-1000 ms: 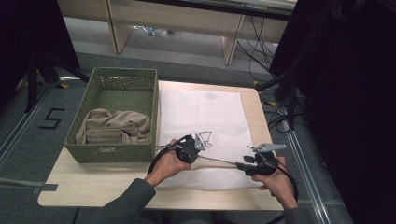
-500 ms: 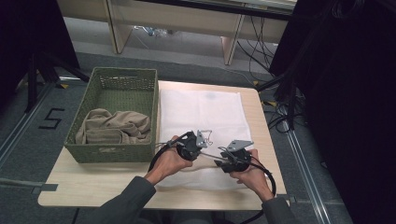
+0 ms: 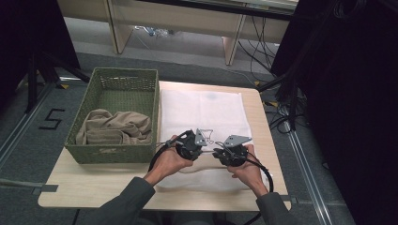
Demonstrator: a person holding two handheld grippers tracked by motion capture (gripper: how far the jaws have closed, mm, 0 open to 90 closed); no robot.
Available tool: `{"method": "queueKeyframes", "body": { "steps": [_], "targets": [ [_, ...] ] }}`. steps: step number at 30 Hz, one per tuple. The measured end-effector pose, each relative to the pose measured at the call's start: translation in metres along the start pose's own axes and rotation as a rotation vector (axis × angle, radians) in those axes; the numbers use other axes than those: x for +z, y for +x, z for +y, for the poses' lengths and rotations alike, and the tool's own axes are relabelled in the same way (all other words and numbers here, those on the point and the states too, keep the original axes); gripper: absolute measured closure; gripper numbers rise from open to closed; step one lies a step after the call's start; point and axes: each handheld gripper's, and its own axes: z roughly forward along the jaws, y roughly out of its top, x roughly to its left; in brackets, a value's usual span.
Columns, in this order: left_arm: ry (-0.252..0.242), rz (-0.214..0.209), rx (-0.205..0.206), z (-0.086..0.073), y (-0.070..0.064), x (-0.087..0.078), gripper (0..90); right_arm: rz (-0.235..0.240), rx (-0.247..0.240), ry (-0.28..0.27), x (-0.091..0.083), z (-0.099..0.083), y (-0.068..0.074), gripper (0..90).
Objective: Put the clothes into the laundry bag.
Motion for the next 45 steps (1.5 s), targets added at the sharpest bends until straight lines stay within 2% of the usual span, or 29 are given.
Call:
{"method": "queueKeyframes", "body": {
  "steps": [1,2,3,7,8,11,14,15,16,17,19,22,25,26,27,30,31,36,38,42,43,45],
  "targets": [
    [-0.012,-0.004,-0.011,-0.001,0.000,-0.003,76.0,-0.017,-0.012,0.000,0.000,0.002,-0.002,84.3],
    [-0.012,-0.004,-0.011,-0.001,0.000,-0.003,71.0,0.002,-0.008,-0.002,-0.001,0.002,-0.002,84.5],
    [-0.032,-0.004,-0.020,-0.002,-0.001,-0.008,65.9,0.004,-0.003,-0.001,-0.001,0.003,-0.003,84.8],
    [-0.032,-0.006,-0.017,-0.007,-0.004,-0.017,54.9,0.004,0.009,0.004,-0.001,0.006,-0.002,84.7],
    [-0.032,-0.004,-0.023,-0.009,-0.006,-0.021,54.9,0.004,0.009,0.004,-0.001,0.006,-0.002,84.7],
    [-0.044,0.008,-0.027,-0.019,-0.010,-0.034,46.5,-0.005,0.008,0.009,-0.003,0.011,-0.003,84.7],
    [-0.045,0.011,-0.028,-0.024,-0.012,-0.040,43.8,-0.007,-0.002,0.009,-0.003,0.014,-0.005,84.6],
    [-0.039,0.012,-0.032,-0.029,-0.013,-0.046,42.1,-0.009,0.015,0.012,-0.004,0.016,-0.005,84.6],
    [-0.036,0.013,-0.035,-0.031,-0.013,-0.049,40.8,-0.015,-0.004,0.014,-0.005,0.017,-0.006,84.5],
    [-0.036,0.015,-0.034,-0.033,-0.013,-0.052,40.2,-0.020,0.006,0.015,-0.006,0.018,-0.006,84.5],
    [-0.033,0.027,-0.035,-0.037,-0.011,-0.058,39.0,-0.033,-0.008,0.007,-0.007,0.021,-0.009,84.5],
    [-0.038,0.032,-0.043,-0.041,-0.009,-0.064,37.5,-0.026,0.005,0.005,-0.009,0.023,-0.009,84.5],
    [-0.050,0.052,-0.057,-0.047,-0.004,-0.077,36.5,-0.043,0.002,0.004,-0.009,0.024,-0.012,84.4],
    [-0.053,0.054,-0.060,-0.048,-0.002,-0.080,36.3,-0.030,0.033,0.005,-0.010,0.025,-0.010,84.3],
    [-0.057,0.057,-0.065,-0.049,0.000,-0.084,36.2,-0.026,-0.002,0.000,-0.009,0.025,-0.012,84.3],
    [-0.062,0.071,-0.066,-0.051,0.005,-0.092,35.7,-0.033,-0.001,-0.001,-0.011,0.026,-0.012,84.3],
    [-0.060,0.088,-0.073,-0.055,0.011,-0.099,35.2,-0.033,-0.006,-0.006,-0.011,0.028,-0.013,84.3],
    [-0.069,0.106,-0.090,-0.061,0.022,-0.115,33.4,-0.034,-0.002,-0.004,-0.012,0.028,-0.013,84.1],
    [-0.074,0.129,-0.102,-0.066,0.030,-0.125,33.0,-0.037,-0.007,0.001,-0.012,0.028,-0.013,84.1],
    [-0.056,0.147,-0.108,-0.071,0.040,-0.135,31.6,-0.037,-0.007,-0.001,-0.012,0.028,-0.012,84.0],
    [-0.060,0.160,-0.129,-0.075,0.046,-0.139,31.4,-0.039,-0.006,0.005,-0.011,0.028,-0.012,84.0],
    [-0.058,0.171,-0.144,-0.079,0.053,-0.143,31.3,-0.038,-0.008,0.004,-0.011,0.028,-0.012,84.0]
  ]
}}
